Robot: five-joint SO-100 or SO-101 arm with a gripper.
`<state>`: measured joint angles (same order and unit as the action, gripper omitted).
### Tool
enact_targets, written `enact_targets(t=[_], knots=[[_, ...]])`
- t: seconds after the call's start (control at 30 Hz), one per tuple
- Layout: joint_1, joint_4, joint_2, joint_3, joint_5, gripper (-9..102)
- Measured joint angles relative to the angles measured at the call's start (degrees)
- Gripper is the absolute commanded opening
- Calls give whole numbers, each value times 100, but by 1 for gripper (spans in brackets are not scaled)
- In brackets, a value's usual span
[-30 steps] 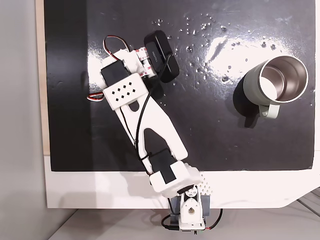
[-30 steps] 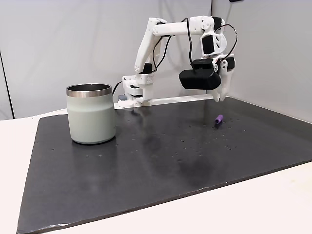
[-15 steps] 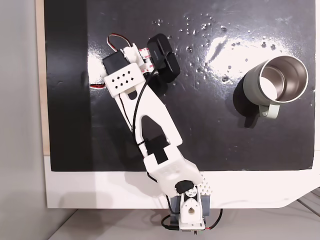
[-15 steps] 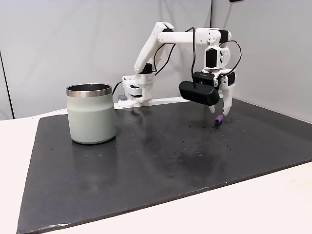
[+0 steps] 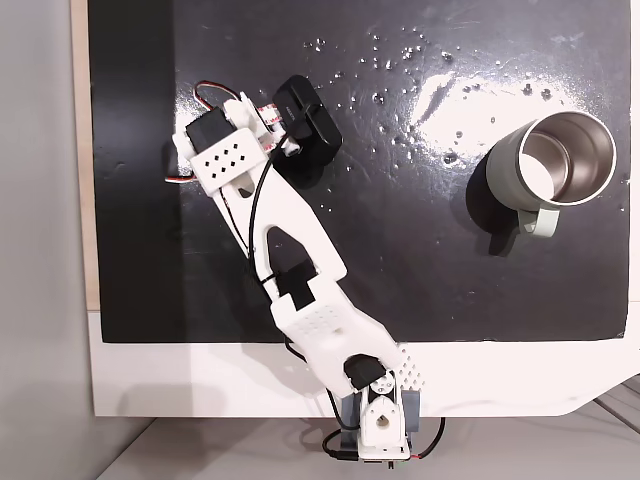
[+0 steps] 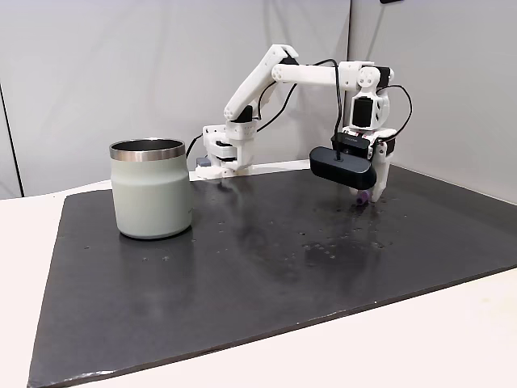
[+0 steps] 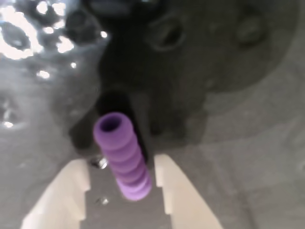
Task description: Grasp a pengrip and put it in the cup.
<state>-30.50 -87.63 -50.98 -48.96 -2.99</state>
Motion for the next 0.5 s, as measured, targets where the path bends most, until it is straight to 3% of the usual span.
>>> enact_targets(t=[0.2, 0.5], knots=[[-149, -26, 53, 0, -114, 0], [-158, -79, 53, 0, -105, 0]])
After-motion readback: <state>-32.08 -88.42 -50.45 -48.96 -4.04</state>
